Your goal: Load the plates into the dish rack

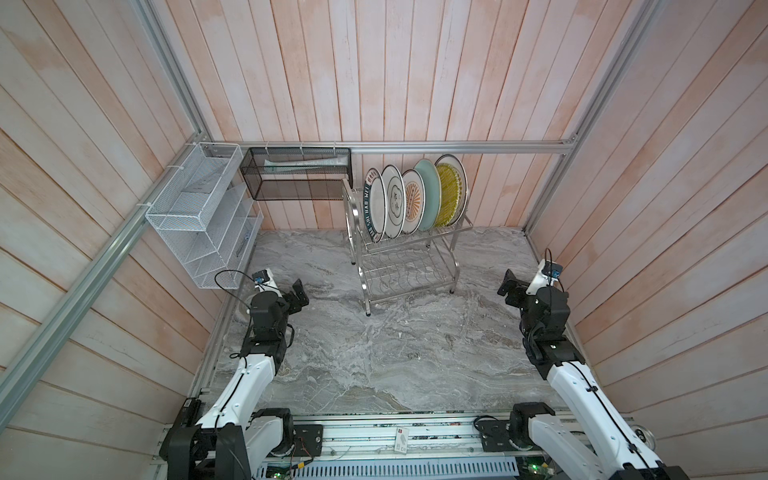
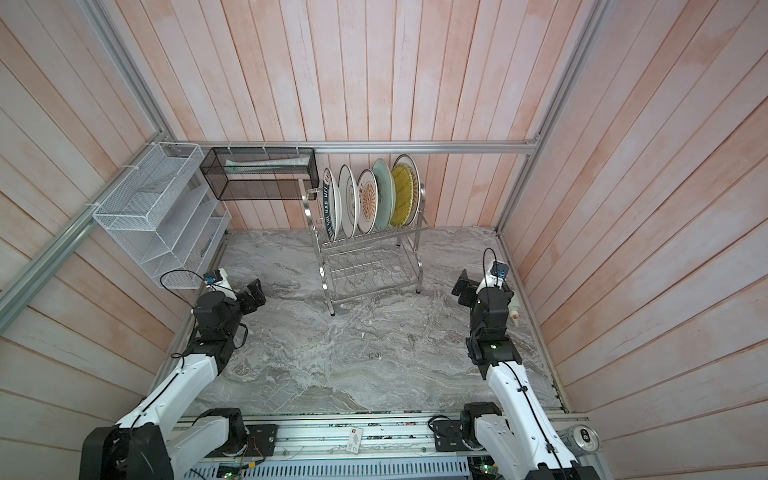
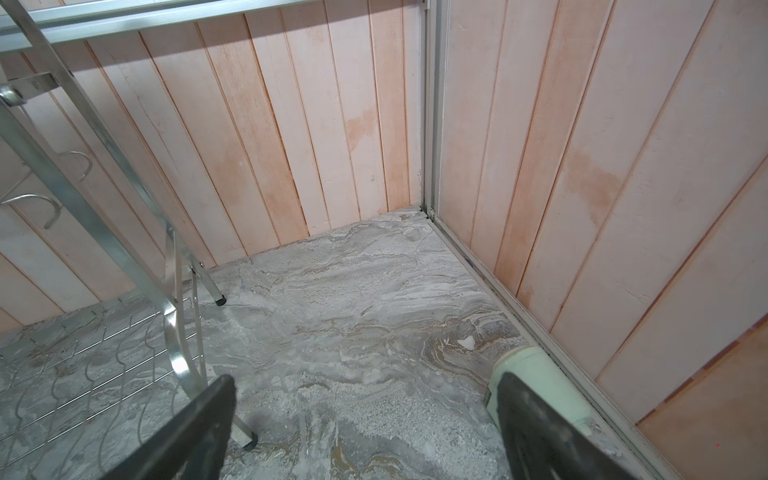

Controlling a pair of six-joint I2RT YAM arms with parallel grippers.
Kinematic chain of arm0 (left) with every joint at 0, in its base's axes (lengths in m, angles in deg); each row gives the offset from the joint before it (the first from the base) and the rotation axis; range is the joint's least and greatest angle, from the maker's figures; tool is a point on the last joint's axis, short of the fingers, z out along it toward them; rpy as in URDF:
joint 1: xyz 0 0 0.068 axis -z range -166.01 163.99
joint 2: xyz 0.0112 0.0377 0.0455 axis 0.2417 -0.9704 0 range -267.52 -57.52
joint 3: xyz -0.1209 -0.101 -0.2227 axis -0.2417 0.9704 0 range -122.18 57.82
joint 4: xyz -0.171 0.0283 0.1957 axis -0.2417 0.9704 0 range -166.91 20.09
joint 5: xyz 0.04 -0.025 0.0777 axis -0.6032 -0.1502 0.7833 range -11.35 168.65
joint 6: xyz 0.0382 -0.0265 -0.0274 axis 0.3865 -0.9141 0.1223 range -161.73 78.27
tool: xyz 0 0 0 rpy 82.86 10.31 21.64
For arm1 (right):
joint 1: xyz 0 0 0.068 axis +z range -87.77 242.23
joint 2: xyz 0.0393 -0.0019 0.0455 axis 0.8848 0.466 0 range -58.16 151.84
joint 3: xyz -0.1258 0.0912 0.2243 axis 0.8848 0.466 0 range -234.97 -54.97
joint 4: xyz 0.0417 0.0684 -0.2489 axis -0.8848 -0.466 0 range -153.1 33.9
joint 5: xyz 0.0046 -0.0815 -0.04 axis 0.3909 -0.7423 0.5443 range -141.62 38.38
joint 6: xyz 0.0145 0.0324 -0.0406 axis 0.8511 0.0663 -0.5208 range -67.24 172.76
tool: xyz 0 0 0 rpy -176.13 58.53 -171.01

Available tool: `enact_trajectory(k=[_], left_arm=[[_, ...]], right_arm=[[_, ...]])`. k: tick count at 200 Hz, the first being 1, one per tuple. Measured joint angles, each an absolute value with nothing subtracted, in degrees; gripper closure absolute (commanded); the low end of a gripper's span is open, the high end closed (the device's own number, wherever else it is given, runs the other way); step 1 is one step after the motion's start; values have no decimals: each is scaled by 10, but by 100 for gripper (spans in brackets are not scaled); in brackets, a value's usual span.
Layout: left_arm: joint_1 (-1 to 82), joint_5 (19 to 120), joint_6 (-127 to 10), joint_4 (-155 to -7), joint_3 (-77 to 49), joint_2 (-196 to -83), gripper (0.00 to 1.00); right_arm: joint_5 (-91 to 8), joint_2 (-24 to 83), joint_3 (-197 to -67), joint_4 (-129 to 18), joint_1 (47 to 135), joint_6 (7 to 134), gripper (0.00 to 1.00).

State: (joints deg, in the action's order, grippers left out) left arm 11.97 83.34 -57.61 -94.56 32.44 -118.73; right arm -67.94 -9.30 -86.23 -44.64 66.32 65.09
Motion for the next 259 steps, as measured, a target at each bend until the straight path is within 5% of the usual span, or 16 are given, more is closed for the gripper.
enact_trajectory(k=[259], left_arm=[[79, 708, -478, -1424, 442, -1455, 0]], right_arm=[[-519, -24, -690, -116, 542, 630, 2]])
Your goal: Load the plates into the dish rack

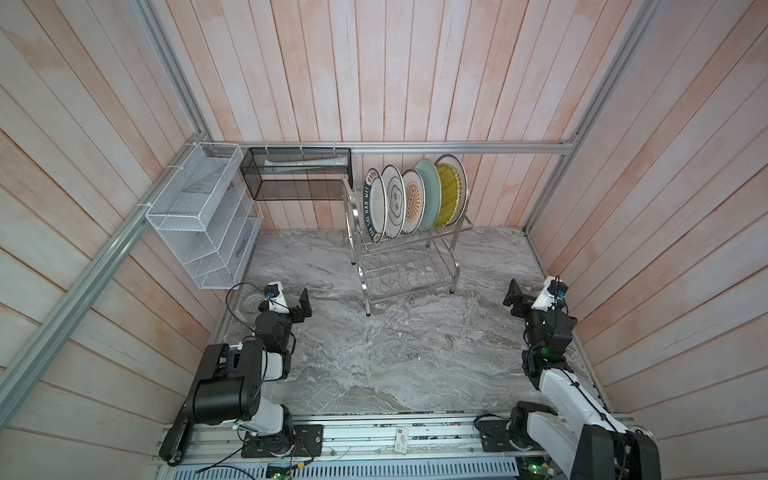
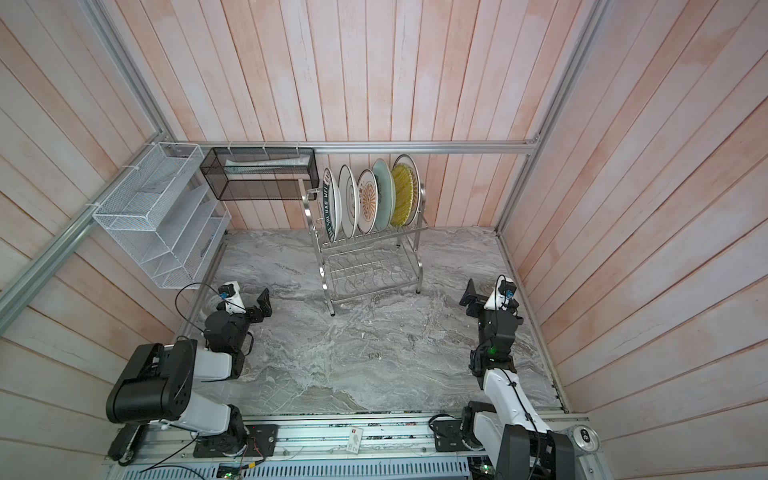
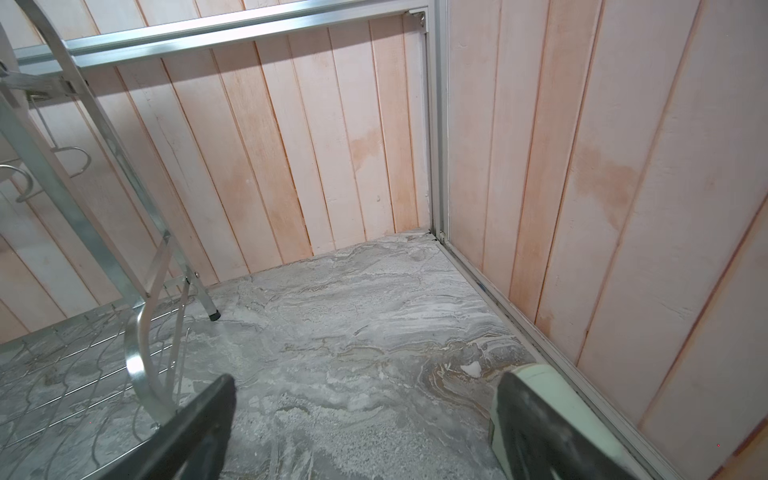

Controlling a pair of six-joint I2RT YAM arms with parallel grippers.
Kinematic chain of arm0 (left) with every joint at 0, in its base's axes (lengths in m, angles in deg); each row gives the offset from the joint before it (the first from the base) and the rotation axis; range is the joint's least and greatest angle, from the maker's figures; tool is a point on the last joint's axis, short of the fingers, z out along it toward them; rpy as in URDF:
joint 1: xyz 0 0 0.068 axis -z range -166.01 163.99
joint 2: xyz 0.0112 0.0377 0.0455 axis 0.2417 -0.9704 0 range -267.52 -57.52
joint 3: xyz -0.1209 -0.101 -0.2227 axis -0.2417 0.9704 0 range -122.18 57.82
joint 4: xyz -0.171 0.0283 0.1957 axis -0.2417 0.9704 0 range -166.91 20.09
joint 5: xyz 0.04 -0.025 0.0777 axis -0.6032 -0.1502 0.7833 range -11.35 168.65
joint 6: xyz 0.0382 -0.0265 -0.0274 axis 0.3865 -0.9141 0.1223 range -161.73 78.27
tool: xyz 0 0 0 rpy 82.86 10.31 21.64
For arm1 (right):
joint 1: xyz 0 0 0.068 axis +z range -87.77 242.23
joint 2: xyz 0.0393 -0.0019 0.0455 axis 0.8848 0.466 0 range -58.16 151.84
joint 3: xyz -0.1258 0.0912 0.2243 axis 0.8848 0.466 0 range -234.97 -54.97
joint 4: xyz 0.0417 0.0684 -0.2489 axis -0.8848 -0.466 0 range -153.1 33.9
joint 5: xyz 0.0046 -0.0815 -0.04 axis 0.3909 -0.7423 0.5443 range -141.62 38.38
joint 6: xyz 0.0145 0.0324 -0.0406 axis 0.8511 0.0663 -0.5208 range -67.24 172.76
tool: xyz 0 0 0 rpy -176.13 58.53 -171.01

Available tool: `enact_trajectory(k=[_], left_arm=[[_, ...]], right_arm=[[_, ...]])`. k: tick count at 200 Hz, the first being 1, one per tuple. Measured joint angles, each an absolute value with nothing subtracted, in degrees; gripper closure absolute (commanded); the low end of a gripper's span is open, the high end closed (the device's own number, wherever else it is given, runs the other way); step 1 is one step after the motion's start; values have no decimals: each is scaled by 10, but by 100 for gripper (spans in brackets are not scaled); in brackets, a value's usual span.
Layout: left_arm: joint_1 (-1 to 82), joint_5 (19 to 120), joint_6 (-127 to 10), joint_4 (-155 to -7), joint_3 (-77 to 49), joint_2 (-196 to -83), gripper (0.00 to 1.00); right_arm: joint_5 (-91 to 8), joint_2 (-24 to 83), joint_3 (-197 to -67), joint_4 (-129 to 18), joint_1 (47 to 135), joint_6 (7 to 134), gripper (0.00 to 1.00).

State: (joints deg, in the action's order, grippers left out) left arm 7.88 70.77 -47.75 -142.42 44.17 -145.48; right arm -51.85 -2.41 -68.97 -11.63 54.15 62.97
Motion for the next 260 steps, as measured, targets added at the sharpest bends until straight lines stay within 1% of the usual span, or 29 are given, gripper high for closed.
enact_trajectory(k=[34, 109, 145, 175, 208, 260], left_arm=[[80, 684, -460, -1423, 435, -1458, 0], [87, 686, -453, -1415, 427, -1458, 0], [88, 687, -451, -1412, 427, -1458, 0], [88, 715, -454, -1415, 427, -1458, 0], [93, 736, -454, -1417, 427, -1458, 0], [104, 760, -454, -1416, 427, -1458, 0]], right_arm=[[-510, 9, -669, -76, 541, 622, 2], [-480, 116, -650, 25, 526, 616, 2], [-448, 171, -637, 91, 501, 622, 2], [-409, 226, -628, 148, 486, 628, 2], [-367, 232, -628, 173, 482, 627, 2], [-330, 232, -628, 189, 483, 614, 2]])
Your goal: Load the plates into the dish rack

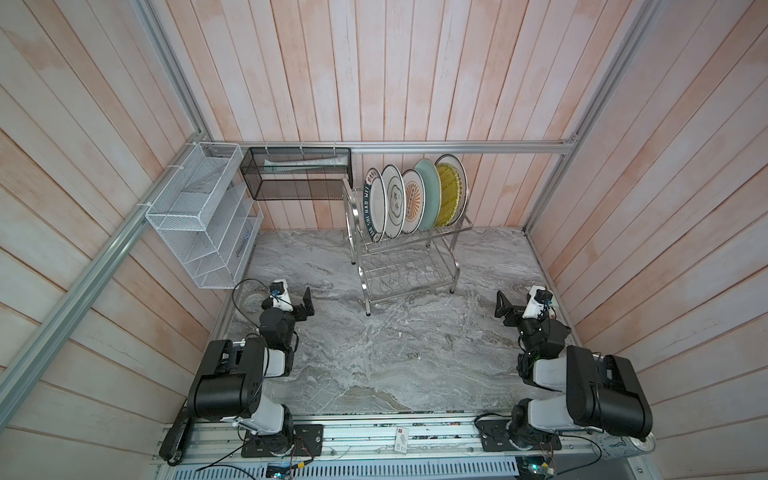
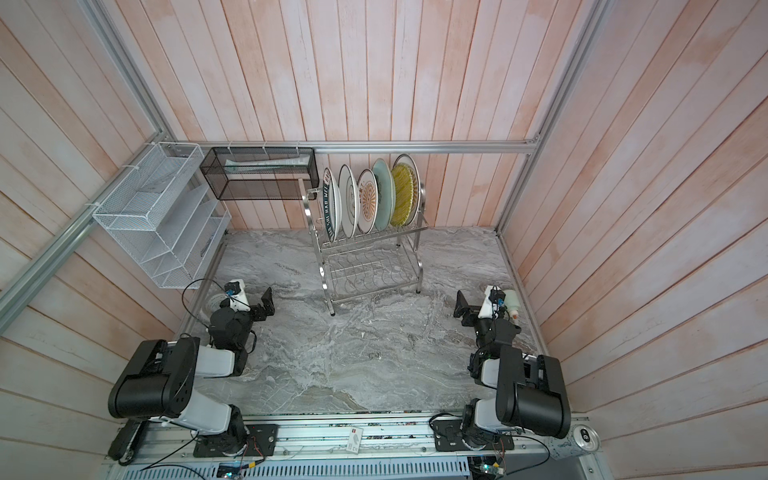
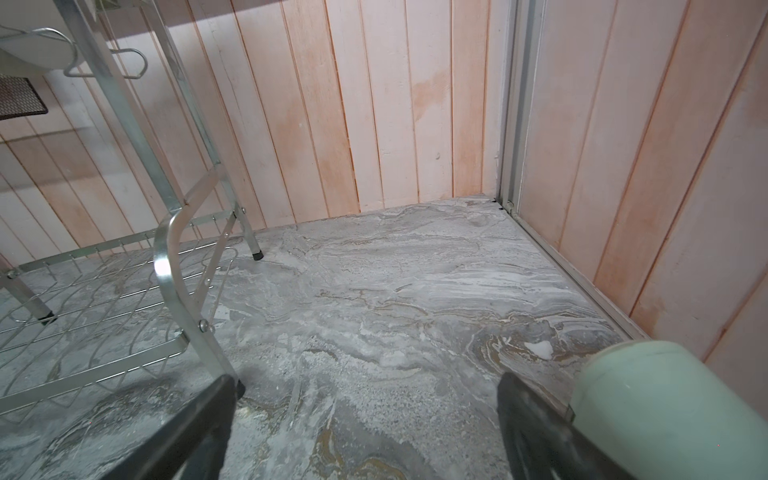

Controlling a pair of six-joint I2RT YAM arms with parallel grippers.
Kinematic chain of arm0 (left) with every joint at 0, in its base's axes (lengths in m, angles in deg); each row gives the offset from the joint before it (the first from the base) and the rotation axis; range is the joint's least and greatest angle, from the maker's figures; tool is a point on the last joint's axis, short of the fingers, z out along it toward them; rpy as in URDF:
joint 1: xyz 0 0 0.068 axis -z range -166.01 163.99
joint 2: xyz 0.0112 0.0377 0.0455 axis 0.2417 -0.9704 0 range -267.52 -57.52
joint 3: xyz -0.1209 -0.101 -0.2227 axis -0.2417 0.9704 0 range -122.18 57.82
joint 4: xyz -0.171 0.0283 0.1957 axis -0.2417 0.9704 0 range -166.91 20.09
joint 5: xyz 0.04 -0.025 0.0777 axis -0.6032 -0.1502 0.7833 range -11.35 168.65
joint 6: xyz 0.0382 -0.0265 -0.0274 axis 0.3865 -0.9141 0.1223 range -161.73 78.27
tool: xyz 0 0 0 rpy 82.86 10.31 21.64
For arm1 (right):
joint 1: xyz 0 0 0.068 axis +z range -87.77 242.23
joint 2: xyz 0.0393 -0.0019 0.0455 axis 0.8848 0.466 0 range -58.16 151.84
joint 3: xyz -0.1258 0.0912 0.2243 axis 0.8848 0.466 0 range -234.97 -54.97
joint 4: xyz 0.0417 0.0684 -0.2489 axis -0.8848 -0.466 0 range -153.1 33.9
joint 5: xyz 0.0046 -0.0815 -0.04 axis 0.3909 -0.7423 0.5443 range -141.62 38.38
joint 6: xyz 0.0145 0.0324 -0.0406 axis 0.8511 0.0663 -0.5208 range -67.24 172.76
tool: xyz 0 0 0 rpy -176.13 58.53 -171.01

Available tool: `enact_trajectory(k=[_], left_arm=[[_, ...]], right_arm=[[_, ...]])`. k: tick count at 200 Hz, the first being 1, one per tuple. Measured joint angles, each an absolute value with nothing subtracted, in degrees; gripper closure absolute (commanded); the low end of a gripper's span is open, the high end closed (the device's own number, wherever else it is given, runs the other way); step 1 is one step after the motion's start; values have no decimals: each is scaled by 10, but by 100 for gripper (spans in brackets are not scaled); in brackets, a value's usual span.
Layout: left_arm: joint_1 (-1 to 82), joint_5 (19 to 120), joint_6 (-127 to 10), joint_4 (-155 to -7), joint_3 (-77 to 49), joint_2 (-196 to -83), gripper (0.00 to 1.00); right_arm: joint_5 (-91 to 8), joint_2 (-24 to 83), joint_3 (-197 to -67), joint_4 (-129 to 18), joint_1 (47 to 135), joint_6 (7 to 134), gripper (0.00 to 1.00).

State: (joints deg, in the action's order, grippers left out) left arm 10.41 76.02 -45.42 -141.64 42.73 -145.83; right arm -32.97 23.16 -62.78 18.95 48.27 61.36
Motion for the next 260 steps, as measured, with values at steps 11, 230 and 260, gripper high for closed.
enact_trajectory(k=[11, 230, 260], left_arm=[[105, 762, -454, -1416, 427, -1458, 0], [129, 797, -443, -1407, 423, -1458, 0], [129, 798, -443, -1406, 423, -1458, 0]], right_arm=[[-328, 232, -629, 187, 485, 610, 2], [-555, 290, -675, 133, 594, 561, 2], [-556, 290, -675, 133, 595, 561, 2]])
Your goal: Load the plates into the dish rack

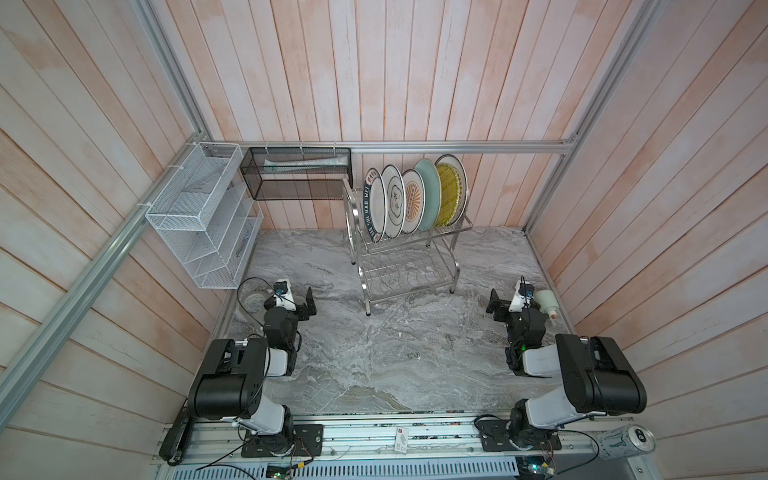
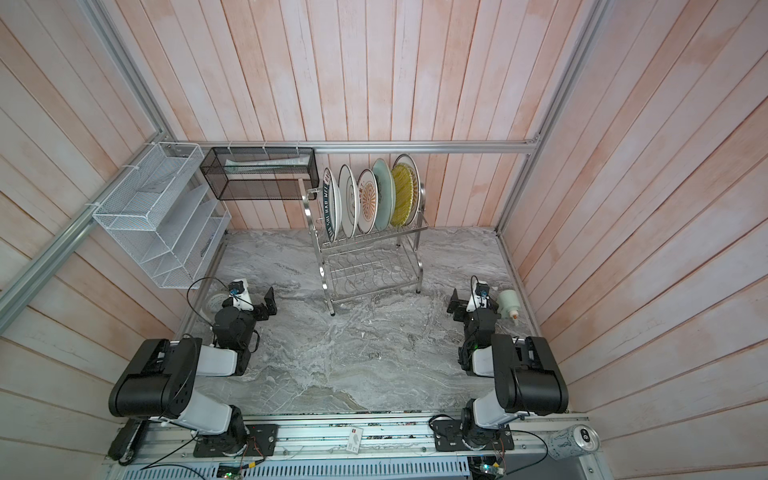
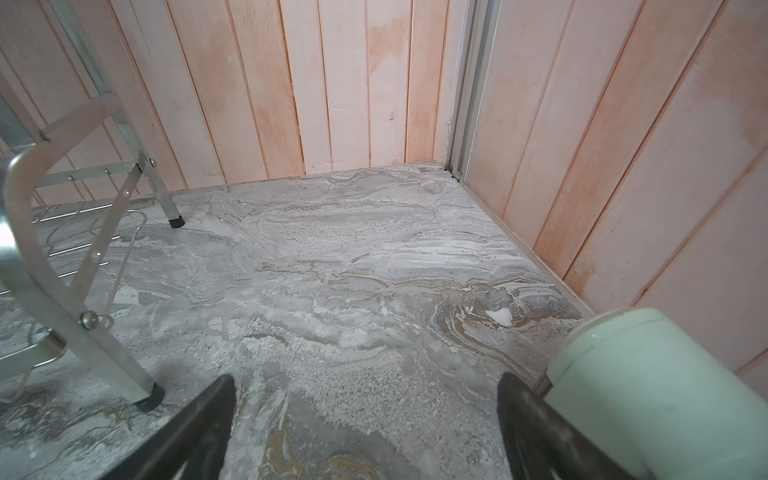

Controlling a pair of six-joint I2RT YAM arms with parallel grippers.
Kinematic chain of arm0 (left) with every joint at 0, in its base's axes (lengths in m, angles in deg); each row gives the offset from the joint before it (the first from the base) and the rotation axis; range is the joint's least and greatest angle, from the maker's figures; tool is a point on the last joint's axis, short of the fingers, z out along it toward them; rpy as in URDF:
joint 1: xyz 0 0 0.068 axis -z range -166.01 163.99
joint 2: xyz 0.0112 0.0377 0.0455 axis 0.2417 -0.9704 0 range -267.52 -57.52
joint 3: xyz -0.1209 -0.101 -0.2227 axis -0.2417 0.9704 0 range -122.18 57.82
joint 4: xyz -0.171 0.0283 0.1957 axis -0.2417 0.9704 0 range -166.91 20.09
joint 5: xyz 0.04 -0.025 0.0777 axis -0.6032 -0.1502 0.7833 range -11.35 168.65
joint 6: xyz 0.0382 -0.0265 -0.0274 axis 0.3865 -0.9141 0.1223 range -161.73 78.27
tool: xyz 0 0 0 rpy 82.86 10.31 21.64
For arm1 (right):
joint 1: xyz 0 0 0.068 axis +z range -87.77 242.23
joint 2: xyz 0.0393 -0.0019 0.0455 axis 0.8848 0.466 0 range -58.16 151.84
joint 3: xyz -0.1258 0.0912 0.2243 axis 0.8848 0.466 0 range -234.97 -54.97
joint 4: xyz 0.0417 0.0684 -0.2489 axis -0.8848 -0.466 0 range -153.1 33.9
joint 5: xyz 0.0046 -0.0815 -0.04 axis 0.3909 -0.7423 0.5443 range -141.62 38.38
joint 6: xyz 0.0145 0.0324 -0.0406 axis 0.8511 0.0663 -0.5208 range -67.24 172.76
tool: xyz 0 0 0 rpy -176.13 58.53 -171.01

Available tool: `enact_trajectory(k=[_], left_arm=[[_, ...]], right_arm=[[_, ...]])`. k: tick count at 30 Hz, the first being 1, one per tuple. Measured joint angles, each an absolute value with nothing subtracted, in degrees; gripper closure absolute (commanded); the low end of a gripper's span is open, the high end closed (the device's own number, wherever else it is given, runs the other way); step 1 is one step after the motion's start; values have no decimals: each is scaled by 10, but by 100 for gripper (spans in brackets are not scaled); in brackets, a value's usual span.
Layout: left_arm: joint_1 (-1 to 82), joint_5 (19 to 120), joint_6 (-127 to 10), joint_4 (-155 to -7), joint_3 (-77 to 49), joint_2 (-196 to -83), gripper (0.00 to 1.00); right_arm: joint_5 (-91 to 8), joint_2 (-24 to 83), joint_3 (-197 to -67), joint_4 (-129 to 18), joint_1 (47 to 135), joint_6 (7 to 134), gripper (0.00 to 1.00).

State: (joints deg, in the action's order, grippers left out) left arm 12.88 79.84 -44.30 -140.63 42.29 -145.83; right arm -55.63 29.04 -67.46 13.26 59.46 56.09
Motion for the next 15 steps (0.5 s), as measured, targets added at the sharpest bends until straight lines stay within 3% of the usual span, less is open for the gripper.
enact_trajectory(k=[15], left_arm=[[129, 802, -443, -1398, 423, -1458, 0]], right_arm=[[-557, 290, -675, 133, 595, 561, 2]])
